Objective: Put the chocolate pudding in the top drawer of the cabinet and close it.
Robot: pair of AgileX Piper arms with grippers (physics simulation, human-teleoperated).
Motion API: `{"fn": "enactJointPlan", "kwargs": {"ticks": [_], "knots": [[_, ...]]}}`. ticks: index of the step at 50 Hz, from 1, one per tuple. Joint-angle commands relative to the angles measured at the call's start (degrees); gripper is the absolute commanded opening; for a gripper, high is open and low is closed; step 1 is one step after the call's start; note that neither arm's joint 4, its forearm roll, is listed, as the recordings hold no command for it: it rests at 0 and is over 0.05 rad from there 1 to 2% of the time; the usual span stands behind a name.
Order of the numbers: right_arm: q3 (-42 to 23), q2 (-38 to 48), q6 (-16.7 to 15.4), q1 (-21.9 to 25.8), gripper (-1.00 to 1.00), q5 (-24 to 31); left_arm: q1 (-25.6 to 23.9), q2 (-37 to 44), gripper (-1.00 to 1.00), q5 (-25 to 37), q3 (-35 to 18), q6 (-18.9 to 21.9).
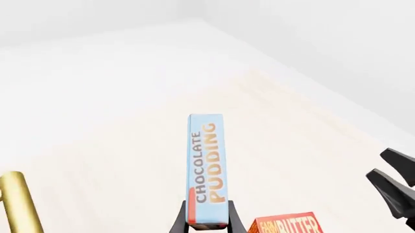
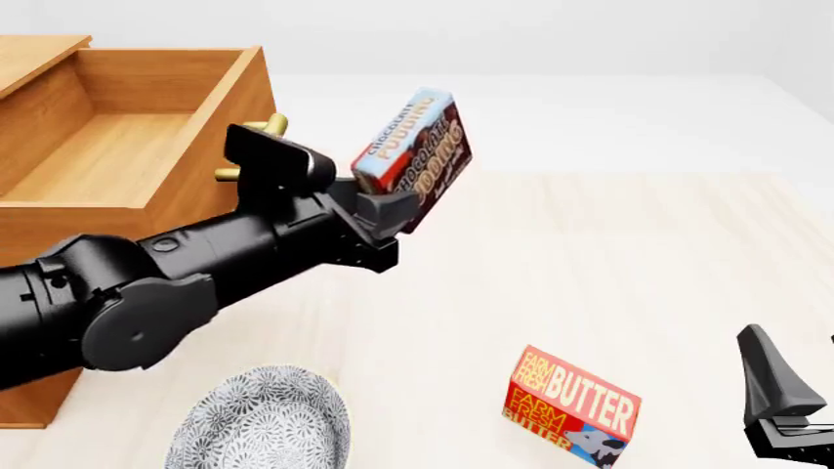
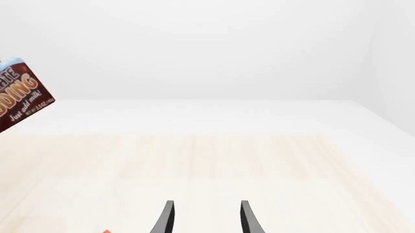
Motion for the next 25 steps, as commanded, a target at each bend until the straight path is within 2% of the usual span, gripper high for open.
{"fn": "enactJointPlan", "kwargs": {"ticks": [1, 5, 6, 10, 11, 13, 16, 19, 25], "knots": [[0.0, 0.0, 0.0, 0.0, 1.00, 0.0, 0.7, -4.9, -1.00, 5.6, -2.4, 2.8], [0.0, 0.0, 0.0, 0.0, 1.00, 0.0, 1.0, -6.5, -1.00, 7.8, -3.8, 2.8], [0.0, 0.0, 0.0, 0.0, 1.00, 0.0, 1.4, -6.7, -1.00, 6.0, -2.0, 2.8], [0.0, 0.0, 0.0, 0.0, 1.00, 0.0, 2.0, -7.8, -1.00, 6.6, -1.8, 2.8], [0.0, 0.0, 0.0, 0.0, 1.00, 0.0, 2.7, -9.2, -1.00, 10.5, -4.6, 3.0], [0.0, 0.0, 0.0, 0.0, 1.00, 0.0, 2.9, -9.4, -1.00, 9.5, -3.5, 2.7], [0.0, 0.0, 0.0, 0.0, 1.00, 0.0, 4.1, -10.6, -1.00, 12.8, -6.0, 3.5], [0.0, 0.0, 0.0, 0.0, 1.00, 0.0, 5.5, -11.8, -1.00, 11.6, -4.0, 3.9], [0.0, 0.0, 0.0, 0.0, 1.00, 0.0, 7.4, -13.3, -1.00, 13.6, -5.0, 4.6]]}}
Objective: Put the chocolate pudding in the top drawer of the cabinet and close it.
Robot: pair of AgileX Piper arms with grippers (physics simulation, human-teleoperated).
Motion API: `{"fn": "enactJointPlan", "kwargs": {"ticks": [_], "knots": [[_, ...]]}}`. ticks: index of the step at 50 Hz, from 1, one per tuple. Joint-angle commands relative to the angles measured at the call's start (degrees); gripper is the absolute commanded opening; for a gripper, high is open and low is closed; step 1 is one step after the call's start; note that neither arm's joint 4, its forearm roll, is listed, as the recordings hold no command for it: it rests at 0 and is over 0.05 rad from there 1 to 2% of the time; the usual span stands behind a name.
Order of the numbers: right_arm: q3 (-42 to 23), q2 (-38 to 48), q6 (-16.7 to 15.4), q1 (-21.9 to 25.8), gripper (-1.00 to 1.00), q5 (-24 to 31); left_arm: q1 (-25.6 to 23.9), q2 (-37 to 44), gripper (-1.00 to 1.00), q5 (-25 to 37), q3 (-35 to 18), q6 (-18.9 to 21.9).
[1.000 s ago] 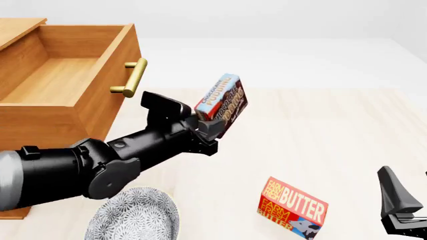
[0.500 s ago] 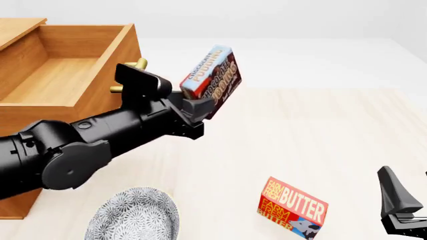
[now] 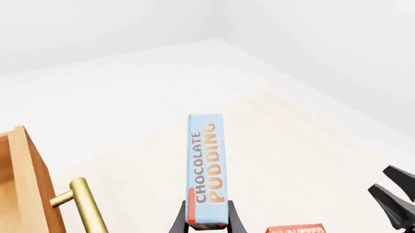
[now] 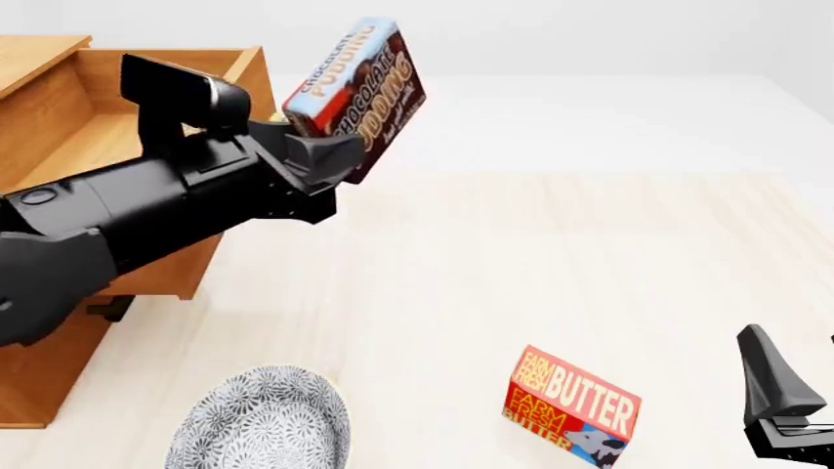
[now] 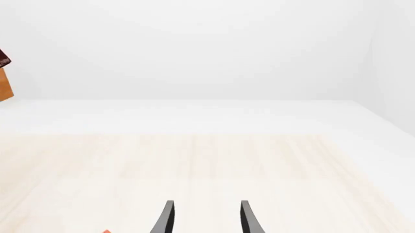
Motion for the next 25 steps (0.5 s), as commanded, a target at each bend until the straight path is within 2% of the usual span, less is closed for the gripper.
{"fn": "enactJointPlan", "kwargs": {"ticks": [1, 15, 25], "knots": [[0.0, 0.0, 0.0, 0.0, 1.00, 0.0, 3.4, -4.0, -1.00, 3.6, -1.4, 2.2], [0.0, 0.0, 0.0, 0.0, 1.00, 0.0, 9.1, -8.0, -1.00, 7.6, -3.3, 4.3], [0.0, 0.0, 0.0, 0.0, 1.00, 0.0, 13.1, -10.4, -1.00, 13.0, -6.4, 6.1]]}}
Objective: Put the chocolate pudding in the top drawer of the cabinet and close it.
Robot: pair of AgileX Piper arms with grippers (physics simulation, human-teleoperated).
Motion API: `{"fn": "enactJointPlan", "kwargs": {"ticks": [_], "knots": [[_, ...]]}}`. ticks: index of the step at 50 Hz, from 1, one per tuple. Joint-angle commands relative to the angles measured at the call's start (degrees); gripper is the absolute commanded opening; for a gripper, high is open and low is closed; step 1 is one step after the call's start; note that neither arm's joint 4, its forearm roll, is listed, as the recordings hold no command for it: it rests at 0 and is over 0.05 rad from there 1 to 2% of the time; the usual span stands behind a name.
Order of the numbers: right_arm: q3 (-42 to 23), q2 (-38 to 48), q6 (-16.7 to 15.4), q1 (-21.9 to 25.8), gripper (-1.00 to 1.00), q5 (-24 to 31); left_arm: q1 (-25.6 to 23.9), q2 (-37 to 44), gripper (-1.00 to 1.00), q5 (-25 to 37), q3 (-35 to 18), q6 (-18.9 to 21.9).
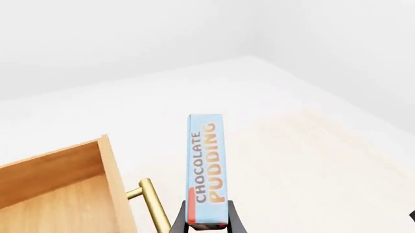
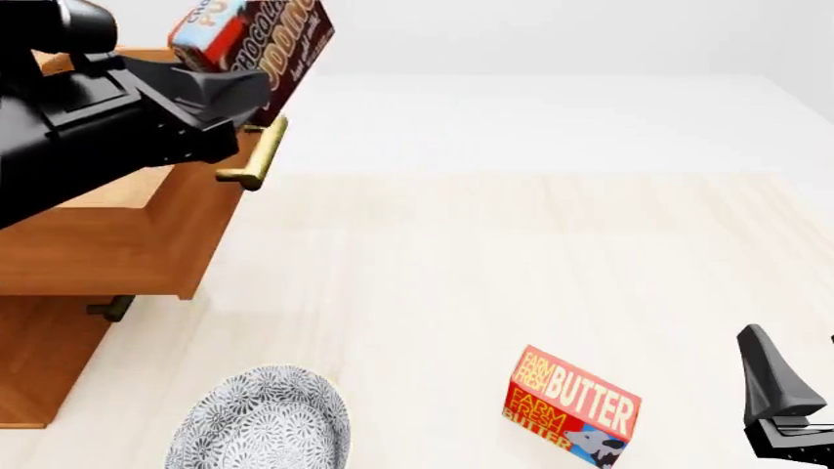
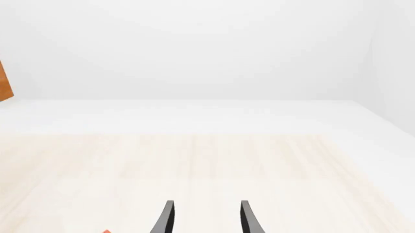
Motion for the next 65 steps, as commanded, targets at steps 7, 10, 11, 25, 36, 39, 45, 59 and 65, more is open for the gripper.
{"fn": "enactJointPlan", "kwargs": {"ticks": [7, 10, 11, 25, 36, 39, 45, 59, 65], "knots": [[0.0, 0.0, 0.0, 0.0, 1.00, 0.0, 7.0, -4.5, -1.00, 8.0, -3.9, 3.2], [0.0, 0.0, 0.0, 0.0, 1.00, 0.0, 8.0, -5.4, -1.00, 8.9, -4.0, 3.7], [0.0, 0.0, 0.0, 0.0, 1.00, 0.0, 9.4, -7.0, -1.00, 9.8, -4.0, 3.8], [0.0, 0.0, 0.0, 0.0, 1.00, 0.0, 14.6, -9.7, -1.00, 12.5, -2.5, 3.2], [0.0, 0.0, 0.0, 0.0, 1.00, 0.0, 19.2, -11.0, -1.00, 17.3, -2.6, 3.6], [0.0, 0.0, 0.0, 0.0, 1.00, 0.0, 20.1, -11.3, -1.00, 18.5, -3.3, 3.5], [0.0, 0.0, 0.0, 0.0, 1.00, 0.0, 21.1, -10.9, -1.00, 19.4, -3.5, 4.0], [0.0, 0.0, 0.0, 0.0, 1.00, 0.0, 22.7, -8.6, -1.00, 20.9, -4.0, 3.9], [0.0, 0.0, 0.0, 0.0, 1.00, 0.0, 23.8, -6.7, -1.00, 20.6, -4.4, 3.9]]}}
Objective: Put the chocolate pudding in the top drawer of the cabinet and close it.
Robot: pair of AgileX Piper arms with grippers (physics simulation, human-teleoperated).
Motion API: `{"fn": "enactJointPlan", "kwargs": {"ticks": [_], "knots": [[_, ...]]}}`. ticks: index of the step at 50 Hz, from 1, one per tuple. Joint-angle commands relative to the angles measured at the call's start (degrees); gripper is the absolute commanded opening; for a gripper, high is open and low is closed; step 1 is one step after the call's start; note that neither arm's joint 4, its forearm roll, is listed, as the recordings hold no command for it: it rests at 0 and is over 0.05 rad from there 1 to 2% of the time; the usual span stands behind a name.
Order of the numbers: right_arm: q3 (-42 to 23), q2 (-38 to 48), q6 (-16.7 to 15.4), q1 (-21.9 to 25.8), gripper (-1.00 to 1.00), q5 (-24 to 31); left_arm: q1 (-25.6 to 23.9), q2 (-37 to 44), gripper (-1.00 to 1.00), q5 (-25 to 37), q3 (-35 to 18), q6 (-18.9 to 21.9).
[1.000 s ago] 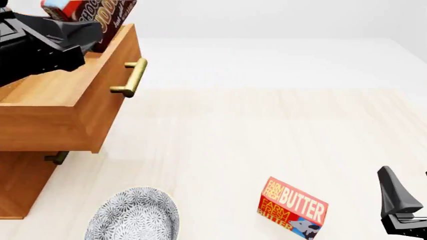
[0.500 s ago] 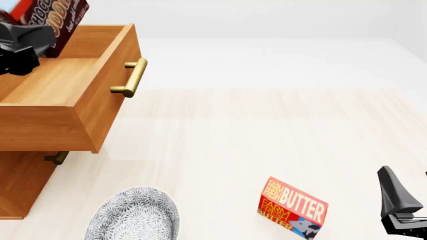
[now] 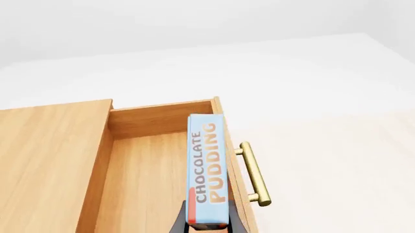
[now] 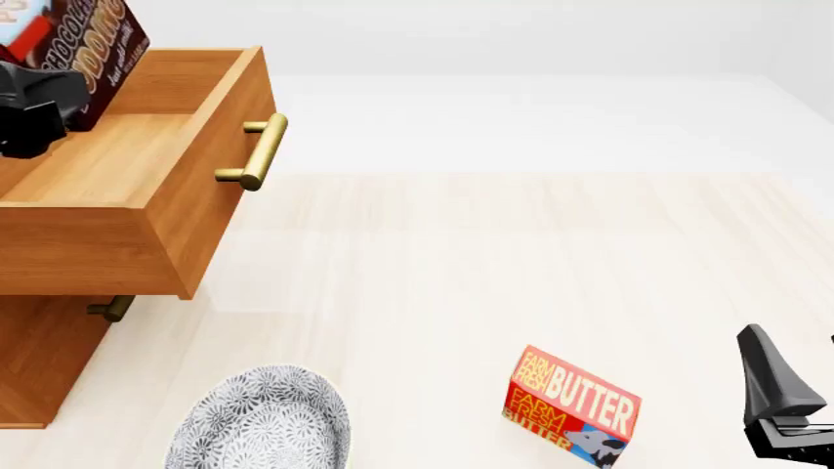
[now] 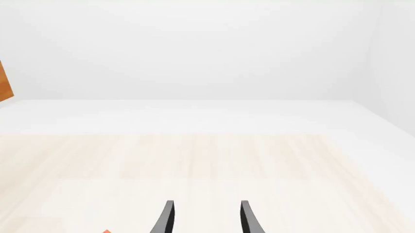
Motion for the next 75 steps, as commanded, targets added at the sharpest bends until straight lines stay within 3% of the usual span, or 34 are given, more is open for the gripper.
{"fn": "enactJointPlan", "kwargs": {"ticks": [1, 20, 43, 67, 75], "knots": [[0.0, 0.0, 0.0, 0.0, 1.00, 0.0, 1.9, 2.2, -1.00, 0.6, -0.8, 0.8], [0.0, 0.0, 0.0, 0.0, 1.00, 0.0, 3.1, 6.0, -1.00, 3.8, -4.2, 0.8], [0.0, 0.0, 0.0, 0.0, 1.00, 0.0, 4.8, 13.9, -1.00, 3.5, -7.4, 0.9], [0.0, 0.0, 0.0, 0.0, 1.00, 0.0, 8.6, 15.7, -1.00, 1.8, -5.7, 1.7], [0.0, 0.0, 0.0, 0.0, 1.00, 0.0, 8.3, 18.8, -1.00, 2.8, -9.1, 1.6]]}}
